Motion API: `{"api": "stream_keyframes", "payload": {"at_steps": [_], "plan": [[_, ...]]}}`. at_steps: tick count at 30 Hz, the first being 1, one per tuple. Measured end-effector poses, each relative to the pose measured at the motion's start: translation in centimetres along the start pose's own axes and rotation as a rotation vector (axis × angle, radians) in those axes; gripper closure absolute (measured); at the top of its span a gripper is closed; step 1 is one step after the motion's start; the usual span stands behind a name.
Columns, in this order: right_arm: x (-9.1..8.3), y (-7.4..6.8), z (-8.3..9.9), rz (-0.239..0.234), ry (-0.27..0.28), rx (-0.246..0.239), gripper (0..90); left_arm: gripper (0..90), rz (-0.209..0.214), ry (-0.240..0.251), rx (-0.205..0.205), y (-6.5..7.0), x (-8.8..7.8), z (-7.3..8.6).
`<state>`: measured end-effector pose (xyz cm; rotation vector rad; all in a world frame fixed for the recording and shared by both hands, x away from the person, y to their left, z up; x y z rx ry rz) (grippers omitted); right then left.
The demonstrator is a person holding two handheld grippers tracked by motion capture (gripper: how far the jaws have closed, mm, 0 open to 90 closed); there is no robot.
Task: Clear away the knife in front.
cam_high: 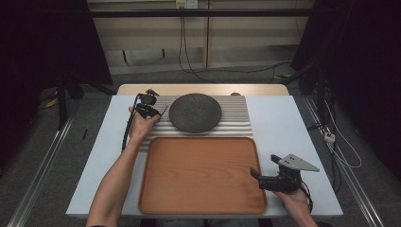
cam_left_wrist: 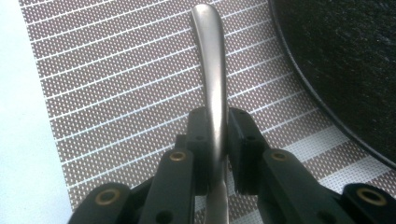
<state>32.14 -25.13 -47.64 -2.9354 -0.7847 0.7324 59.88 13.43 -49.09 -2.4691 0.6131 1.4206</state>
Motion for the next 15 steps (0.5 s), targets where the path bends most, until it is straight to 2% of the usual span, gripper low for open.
{"api": "stream_keyframes", "payload": {"at_steps": [6, 15], "plan": [[0.0, 0.0, 0.0, 0.001, 0.0, 0.002, 3.6, 80.2, 0.008, 0.007, 0.005, -0.1, -0.4, 0.1], [-0.1, -0.1, 0.0, 0.002, 0.001, -0.002, 3.6, 80.2, 0.012, 0.038, 0.006, -0.3, -2.2, 0.4]]}}
Point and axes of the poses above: each handheld gripper's, and its own axes: x roughly forward along the jaws, z roughly out of its underside, y roughly to its right, the point moved 6 cm from there along x, roughly forward along the jaws, and after that the axes turned 2 degrees about -z, right-handed, at the moved point
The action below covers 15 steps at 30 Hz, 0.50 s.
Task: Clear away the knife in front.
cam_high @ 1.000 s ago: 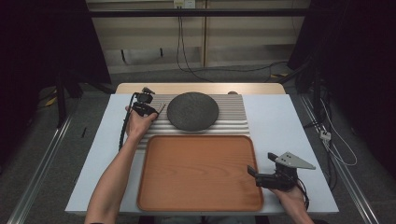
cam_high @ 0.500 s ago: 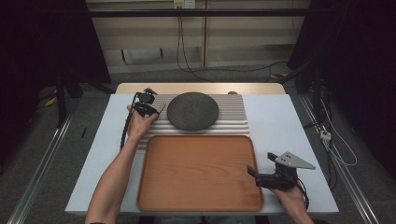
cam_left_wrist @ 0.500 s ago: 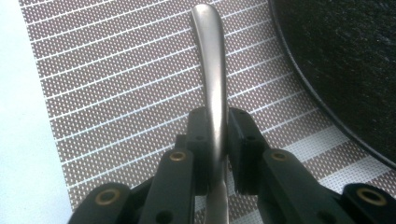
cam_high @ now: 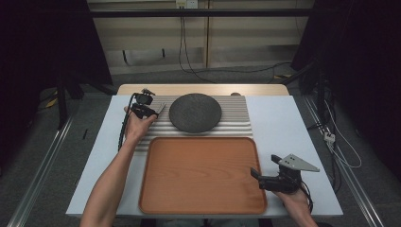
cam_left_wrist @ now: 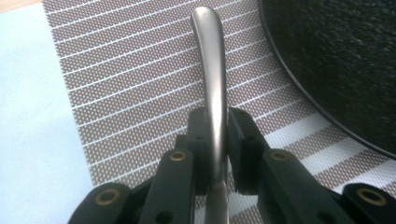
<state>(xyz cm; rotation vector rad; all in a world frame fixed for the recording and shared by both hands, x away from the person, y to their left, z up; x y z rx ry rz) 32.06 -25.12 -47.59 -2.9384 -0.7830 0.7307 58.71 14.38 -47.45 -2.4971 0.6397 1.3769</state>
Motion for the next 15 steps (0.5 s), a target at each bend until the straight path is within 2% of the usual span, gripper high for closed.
{"api": "stream_keyframes", "payload": {"at_steps": [2, 7, 12, 15], "plan": [[0.0, 0.0, 0.0, 0.0, -0.002, -0.002, 3.5, 80.2, 0.011, 0.0, 0.006, 0.1, -0.4, 0.2], [-0.1, -0.1, -0.1, 0.002, 0.002, 0.001, 3.5, 80.2, 0.007, 0.011, 0.015, 0.6, -1.3, 0.6], [-0.2, -0.2, -0.1, 0.002, 0.002, -0.002, 3.5, 80.2, 0.016, 0.046, 0.041, 1.1, -2.8, 0.6], [-0.2, -0.1, -0.1, 0.001, 0.003, 0.0, 3.5, 80.2, 0.028, 0.064, 0.039, 1.4, -3.4, 0.6]]}}
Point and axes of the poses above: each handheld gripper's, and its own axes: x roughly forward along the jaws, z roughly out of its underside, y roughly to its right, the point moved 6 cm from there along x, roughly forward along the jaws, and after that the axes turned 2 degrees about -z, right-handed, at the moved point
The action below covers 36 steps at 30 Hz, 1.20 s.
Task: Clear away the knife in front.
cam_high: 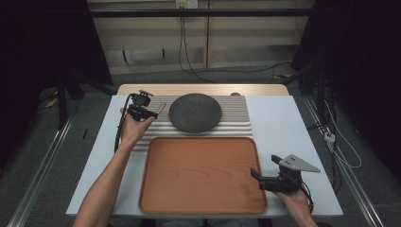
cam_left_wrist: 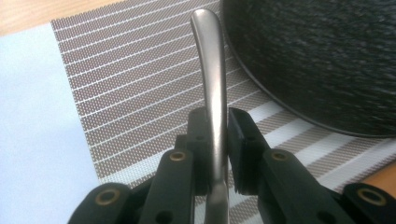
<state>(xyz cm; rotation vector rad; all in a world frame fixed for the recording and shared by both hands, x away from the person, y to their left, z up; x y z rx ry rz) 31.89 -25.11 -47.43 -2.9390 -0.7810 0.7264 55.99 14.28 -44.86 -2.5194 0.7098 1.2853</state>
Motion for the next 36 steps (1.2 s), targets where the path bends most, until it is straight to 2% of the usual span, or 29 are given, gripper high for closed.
{"api": "stream_keyframes", "payload": {"at_steps": [7, 9, 11, 12, 15, 16, 18, 21, 25, 27, 31, 36], "plan": [[0.1, 0.0, 0.0, -0.002, 0.0, 0.001, 3.6, 80.1, 0.028, 0.048, 0.016, 1.9, -1.5, 0.1], [0.0, 0.0, 0.0, 0.0, -0.002, 0.004, 3.6, 80.1, 0.032, 0.048, 0.024, 2.4, -1.8, 0.1], [0.0, 0.0, 0.0, 0.003, 0.001, -0.001, 3.6, 80.1, 0.043, 0.064, 0.019, 3.0, -2.2, 0.1], [0.0, 0.0, 0.0, 0.004, 0.001, 0.0, 3.6, 80.1, 0.044, 0.057, 0.035, 3.2, -2.4, 0.2], [0.0, 0.1, 0.0, 0.007, 0.001, 0.0, 3.6, 80.1, 0.05, 0.061, 0.042, 3.9, -2.6, 0.4], [0.0, 0.1, 0.0, 0.008, 0.001, 0.001, 3.6, 80.1, 0.044, 0.052, 0.067, 4.0, -2.7, 0.5], [0.0, 0.0, 0.0, 0.008, 0.001, 0.001, 3.5, 80.1, 0.049, 0.054, 0.065, 4.6, -2.8, 0.7], [-0.1, 0.1, 0.0, 0.008, 0.002, 0.001, 3.6, 80.1, 0.059, 0.05, 0.09, 5.3, -3.0, 1.2], [-0.1, 0.1, 0.0, 0.008, 0.003, 0.001, 3.6, 80.1, 0.069, 0.051, 0.103, 6.2, -3.4, 1.7], [-0.1, 0.1, 0.0, 0.01, 0.002, -0.001, 3.6, 80.2, 0.072, 0.058, 0.093, 6.6, -3.6, 1.9], [-0.1, 0.0, -0.1, 0.009, 0.001, -0.007, 3.6, 80.1, 0.065, 0.065, 0.115, 7.2, -4.2, 2.4], [-0.1, 0.0, -0.1, 0.01, 0.0, -0.006, 3.6, 80.1, 0.076, 0.065, 0.104, 7.9, -4.5, 2.8]]}}
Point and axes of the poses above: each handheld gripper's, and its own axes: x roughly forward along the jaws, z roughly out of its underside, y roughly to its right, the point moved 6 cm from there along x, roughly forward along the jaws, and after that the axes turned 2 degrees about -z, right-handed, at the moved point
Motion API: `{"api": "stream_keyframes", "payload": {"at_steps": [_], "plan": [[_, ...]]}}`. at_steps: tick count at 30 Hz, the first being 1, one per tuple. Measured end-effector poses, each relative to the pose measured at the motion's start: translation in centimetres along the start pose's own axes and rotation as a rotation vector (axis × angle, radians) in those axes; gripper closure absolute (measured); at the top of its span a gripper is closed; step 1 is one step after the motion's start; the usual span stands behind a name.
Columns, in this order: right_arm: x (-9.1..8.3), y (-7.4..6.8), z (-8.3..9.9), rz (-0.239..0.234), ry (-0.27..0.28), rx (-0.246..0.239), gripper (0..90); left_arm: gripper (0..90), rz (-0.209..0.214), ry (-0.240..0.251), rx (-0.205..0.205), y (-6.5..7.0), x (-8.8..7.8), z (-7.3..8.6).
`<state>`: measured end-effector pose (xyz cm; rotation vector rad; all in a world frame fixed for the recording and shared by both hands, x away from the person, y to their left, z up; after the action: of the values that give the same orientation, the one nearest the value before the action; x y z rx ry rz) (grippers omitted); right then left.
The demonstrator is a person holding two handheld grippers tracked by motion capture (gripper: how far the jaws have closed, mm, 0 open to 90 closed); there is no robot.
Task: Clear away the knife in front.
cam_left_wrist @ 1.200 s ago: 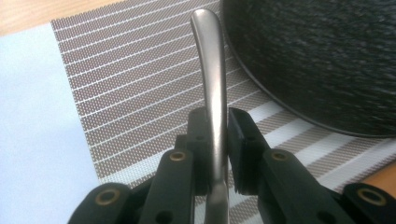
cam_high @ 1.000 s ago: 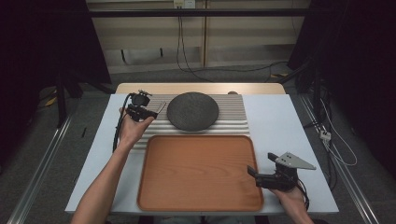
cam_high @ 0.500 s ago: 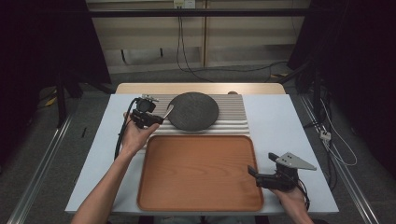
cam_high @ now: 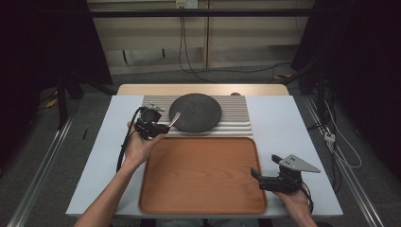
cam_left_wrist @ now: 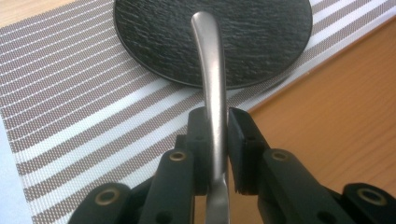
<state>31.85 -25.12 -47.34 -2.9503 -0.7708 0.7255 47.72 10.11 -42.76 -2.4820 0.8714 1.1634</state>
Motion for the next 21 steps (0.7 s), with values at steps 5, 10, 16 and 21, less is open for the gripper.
{"api": "stream_keyframes", "payload": {"at_steps": [5, 10, 16, 21], "plan": [[0.0, 0.0, 0.0, 0.001, 0.002, 0.003, 3.6, 80.1, 0.015, -0.015, 0.014, 1.0, -0.1, 0.4], [0.0, 0.0, 0.0, 0.0, 0.0, 0.003, 3.6, 80.1, 0.036, -0.013, 0.017, 2.1, -0.1, 0.8], [0.0, 0.0, 0.0, 0.001, 0.001, -0.002, 3.6, 80.1, 0.056, -0.014, 0.03, 3.3, -0.2, 1.0], [0.0, 0.0, 0.0, 0.002, 0.002, -0.003, 3.6, 80.1, 0.062, -0.015, 0.017, 4.0, -0.1, 1.6]]}}
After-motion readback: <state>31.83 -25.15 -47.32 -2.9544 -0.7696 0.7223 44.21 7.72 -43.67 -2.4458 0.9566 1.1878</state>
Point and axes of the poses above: each handheld gripper's, and its own axes: x roughly forward along the jaws, z roughly out of its underside, y roughly to its right, the point moved 6 cm from there along x, roughly forward along the jaws, and after that the axes turned 2 degrees about -z, right-handed, at the moved point
